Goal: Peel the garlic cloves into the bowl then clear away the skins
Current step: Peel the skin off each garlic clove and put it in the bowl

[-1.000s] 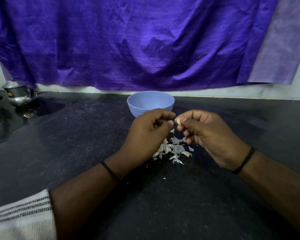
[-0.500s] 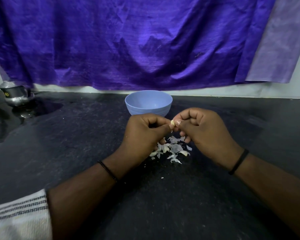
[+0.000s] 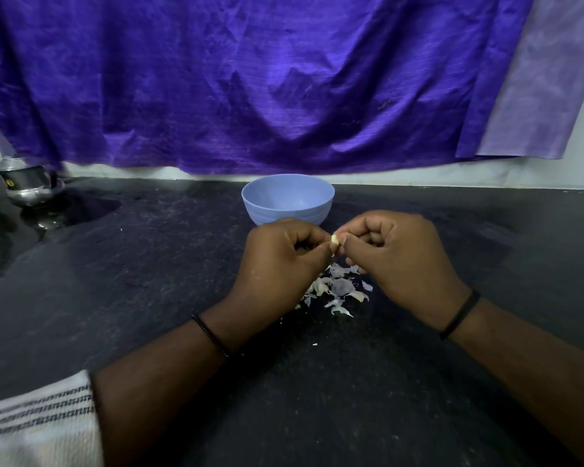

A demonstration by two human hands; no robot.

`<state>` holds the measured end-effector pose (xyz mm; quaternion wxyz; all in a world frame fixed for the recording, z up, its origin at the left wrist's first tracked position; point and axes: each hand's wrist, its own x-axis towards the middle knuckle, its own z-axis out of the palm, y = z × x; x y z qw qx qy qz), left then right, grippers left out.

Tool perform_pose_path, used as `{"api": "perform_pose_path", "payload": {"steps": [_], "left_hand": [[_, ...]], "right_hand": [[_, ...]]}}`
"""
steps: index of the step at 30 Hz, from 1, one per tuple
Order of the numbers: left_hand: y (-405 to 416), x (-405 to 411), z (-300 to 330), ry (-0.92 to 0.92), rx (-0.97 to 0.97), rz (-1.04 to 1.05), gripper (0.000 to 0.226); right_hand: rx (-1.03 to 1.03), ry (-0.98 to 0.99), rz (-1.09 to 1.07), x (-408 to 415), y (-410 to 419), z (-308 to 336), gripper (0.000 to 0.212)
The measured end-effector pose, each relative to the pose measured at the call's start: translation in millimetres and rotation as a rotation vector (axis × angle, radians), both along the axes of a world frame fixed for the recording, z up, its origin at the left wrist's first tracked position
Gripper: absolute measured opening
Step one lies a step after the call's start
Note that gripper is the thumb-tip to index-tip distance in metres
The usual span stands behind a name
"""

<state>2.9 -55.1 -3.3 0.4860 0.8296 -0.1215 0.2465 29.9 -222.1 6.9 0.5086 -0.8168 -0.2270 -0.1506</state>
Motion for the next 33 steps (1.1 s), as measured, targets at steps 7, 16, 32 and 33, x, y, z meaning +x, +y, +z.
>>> {"api": "perform_pose_path", "payload": {"steps": [7, 16, 32, 33], "left_hand": [[-2, 2, 4, 0.267, -0.376, -0.177, 0.012], [3, 5, 4, 0.388, -0.522, -0.283, 0.018], [3, 9, 6, 0.451, -0.526, -0.194, 0.030], [5, 10, 5, 0.441, -0.503, -0.142, 0.031]], "right_hand": [[0.108, 0.048, 0.042, 1, 0, -1, 0.006], [0.027, -0.068, 0.063, -3, -1, 0, 0.008], [0.050, -0.094, 0.005, 2, -1, -4, 0.009], [0.086, -0.048, 0.011, 4, -2, -4, 0.009]]}}
